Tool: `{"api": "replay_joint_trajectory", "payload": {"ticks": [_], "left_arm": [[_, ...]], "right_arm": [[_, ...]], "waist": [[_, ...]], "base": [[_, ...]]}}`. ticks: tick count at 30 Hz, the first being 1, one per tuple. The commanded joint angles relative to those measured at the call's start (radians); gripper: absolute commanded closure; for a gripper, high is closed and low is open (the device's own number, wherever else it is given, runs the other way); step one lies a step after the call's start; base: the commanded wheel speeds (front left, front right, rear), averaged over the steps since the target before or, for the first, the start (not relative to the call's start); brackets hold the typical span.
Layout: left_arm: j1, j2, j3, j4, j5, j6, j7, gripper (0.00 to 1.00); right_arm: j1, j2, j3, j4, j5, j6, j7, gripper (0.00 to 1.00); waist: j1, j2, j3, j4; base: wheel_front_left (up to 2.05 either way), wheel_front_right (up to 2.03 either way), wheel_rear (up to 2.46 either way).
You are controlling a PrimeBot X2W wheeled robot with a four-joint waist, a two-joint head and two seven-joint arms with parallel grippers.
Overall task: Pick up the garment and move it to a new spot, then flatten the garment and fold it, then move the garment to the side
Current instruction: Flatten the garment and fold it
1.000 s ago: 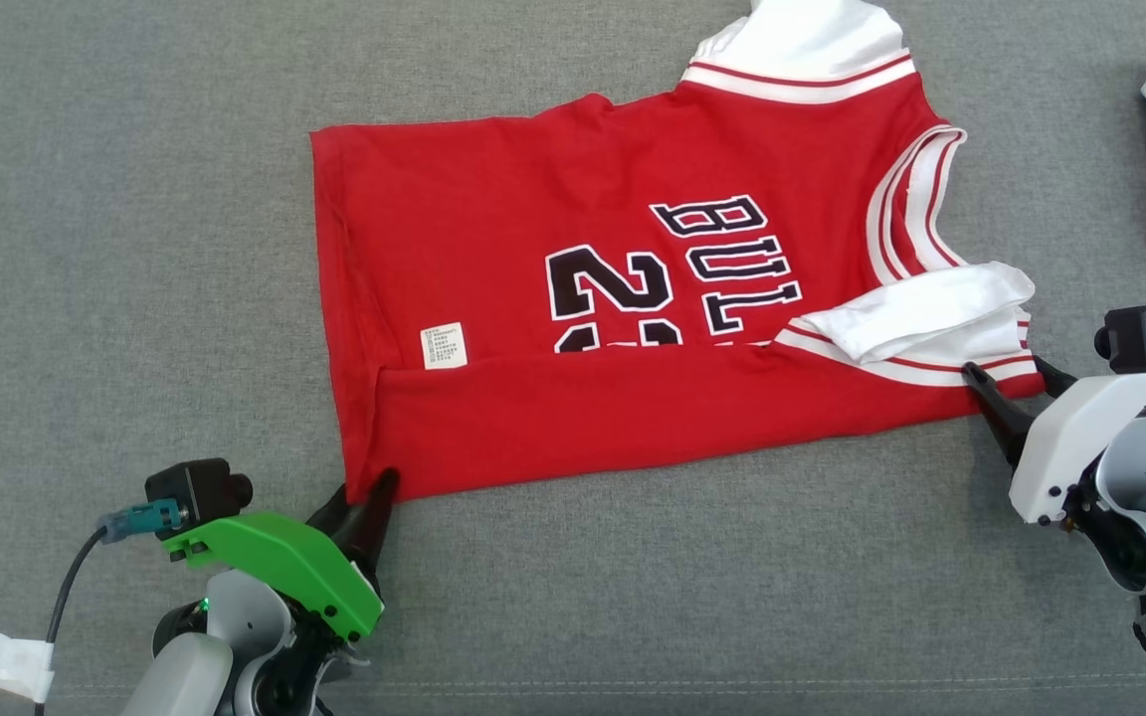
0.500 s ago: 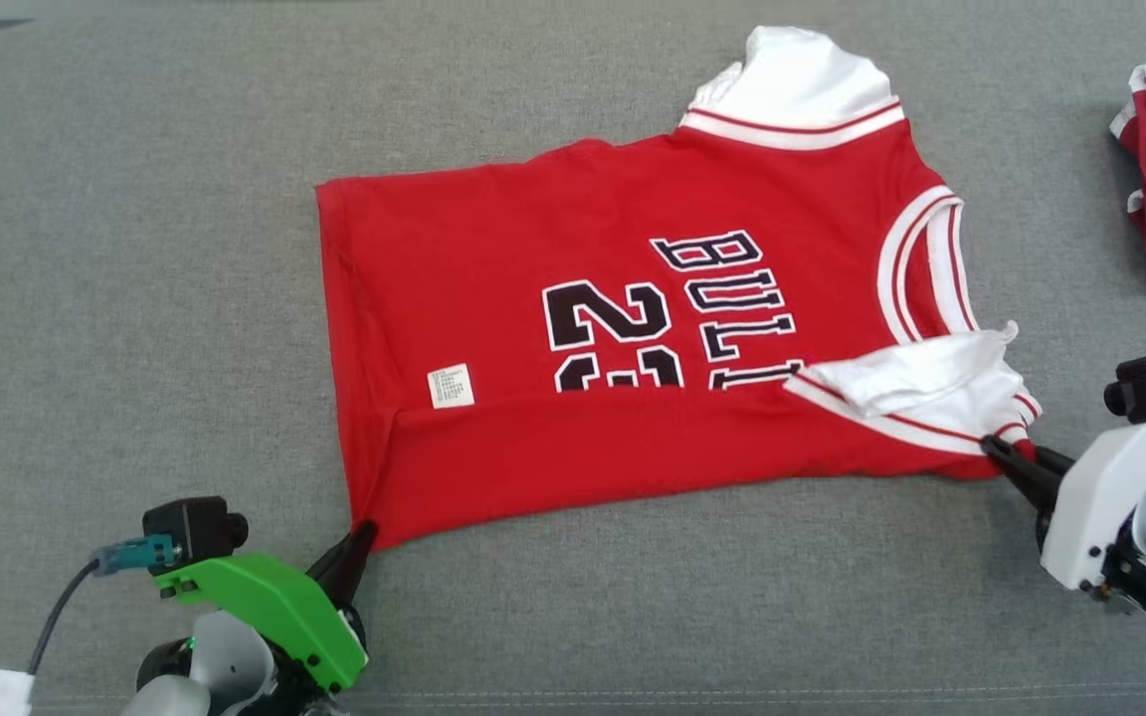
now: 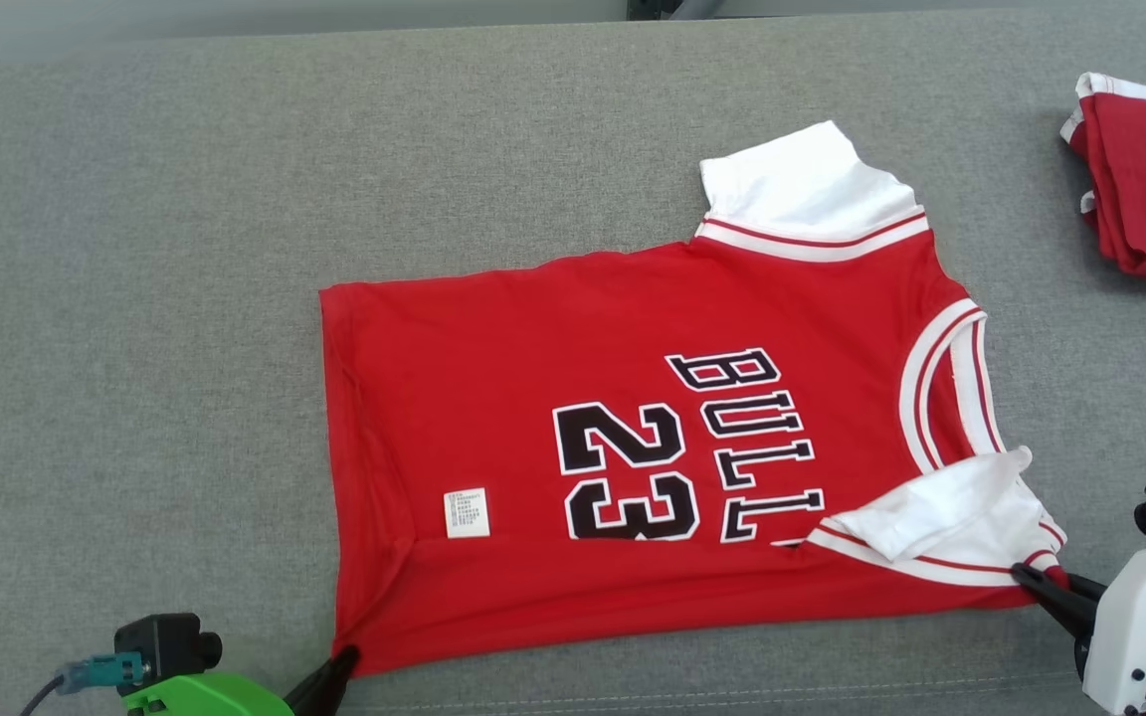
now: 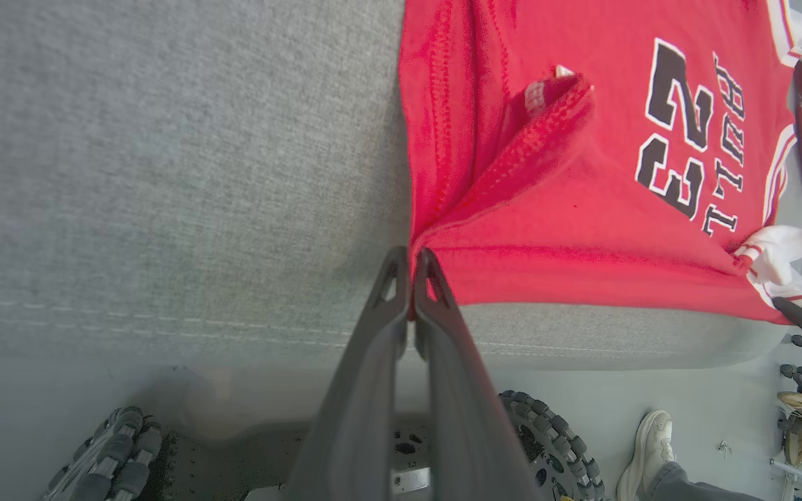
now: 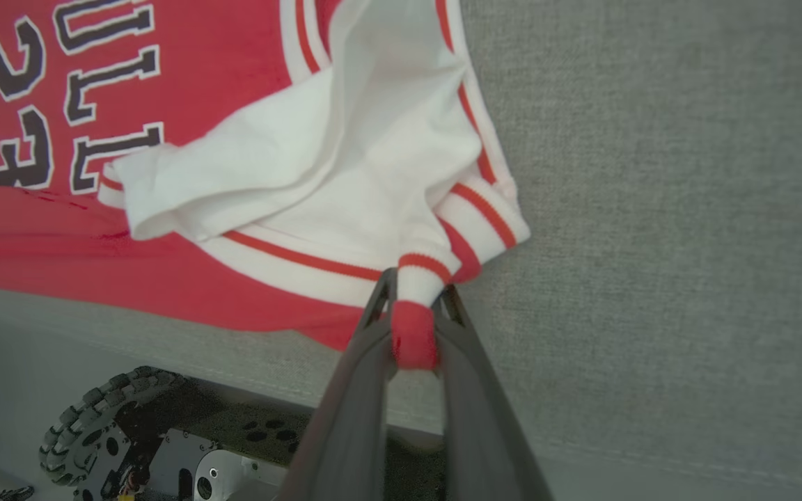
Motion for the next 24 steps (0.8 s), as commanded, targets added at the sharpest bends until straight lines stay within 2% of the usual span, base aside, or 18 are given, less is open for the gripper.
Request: {"api": "replay_joint_trajectory", "payload": {"ticks": [1, 3, 4, 5, 6, 7, 8, 9, 12, 17, 21, 24], "left_arm": [[0.018, -0.002, 0.007, 0.012, -0.003, 0.009, -0.009, 1.0], [0.027, -0.011, -0.001, 0.022, 0.004, 0.012, -0.017, 0.73], [0.027, -0.015, -0.001, 0.026, 0.008, 0.016, -0.025, 0.42], [0.028, -0.017, 0.0, 0.028, 0.012, 0.017, -0.031, 0.06], [0.031, -0.021, 0.002, 0.031, 0.013, 0.02, -0.039, 0.0], [0.033, -0.027, 0.006, 0.033, 0.012, 0.024, -0.047, 0.0], [0.036, -0.031, 0.01, 0.033, 0.011, 0.024, -0.055, 0.0], [0.036, -0.037, 0.016, 0.032, 0.008, 0.029, -0.064, 0.0], [0.037, -0.038, 0.049, 0.027, 0.006, 0.05, -0.093, 0.0], [-0.012, 0.007, 0.077, -0.01, 0.068, 0.076, -0.129, 0.0], [-0.133, 0.026, 0.065, -0.06, 0.125, 0.091, -0.119, 0.0], [-0.274, 0.021, 0.036, -0.062, 0.177, 0.098, -0.093, 0.0]], "right_arm": [[0.011, 0.007, -0.004, 0.015, -0.024, -0.002, -0.007, 1.0], [0.01, 0.022, -0.001, 0.035, -0.051, -0.002, -0.01, 0.96], [0.008, 0.029, -0.003, 0.044, -0.061, -0.002, -0.015, 0.79], [0.007, 0.036, -0.004, 0.05, -0.067, -0.002, -0.017, 0.75], [0.008, 0.041, -0.004, 0.052, -0.072, -0.002, -0.019, 0.64], [0.008, 0.046, -0.013, 0.055, -0.078, -0.002, -0.028, 0.45], [0.009, 0.05, -0.018, 0.057, -0.083, -0.002, -0.031, 0.13], [0.01, 0.053, -0.02, 0.053, -0.084, -0.002, -0.035, 0.0], [0.014, 0.053, -0.048, 0.037, -0.088, -0.002, -0.043, 0.0], [-0.015, 0.025, -0.115, -0.056, -0.076, -0.002, -0.033, 0.0], [-0.11, -0.009, -0.169, -0.138, -0.098, -0.001, -0.021, 0.0], [-0.223, -0.018, -0.172, -0.142, -0.128, -0.001, 0.01, 0.0]], "waist": [[0.0, 0.0, 0.001, 0.001], [0.0, 0.0, 0.002, 0.004], [0.0, 0.0, 0.002, 0.007], [0.0, 0.0, 0.001, 0.01], [0.0, 0.0, 0.0, 0.011], [0.0, 0.0, -0.002, 0.013], [0.0, 0.0, -0.003, 0.015], [0.0, 0.0, -0.004, 0.016], [0.0, 0.0, -0.004, 0.018], [0.0, 0.0, 0.038, 0.023], [0.0, 0.0, 0.116, 0.037], [0.0, 0.0, 0.182, 0.055]], "base": [[0.0, 0.0, 0.0], [0.0, 0.0, 0.0], [0.0, 0.0, 0.0], [0.0, 0.0, 0.0], [0.0, 0.0, 0.0], [0.0, 0.0, 0.0], [0.0, 0.0, 0.0], [0.0, 0.0, 0.0], [0.0, 0.0, 0.0], [0.0, 0.0, 0.0], [0.0, 0.0, 0.0], [0.0, 0.0, 0.0]]}}
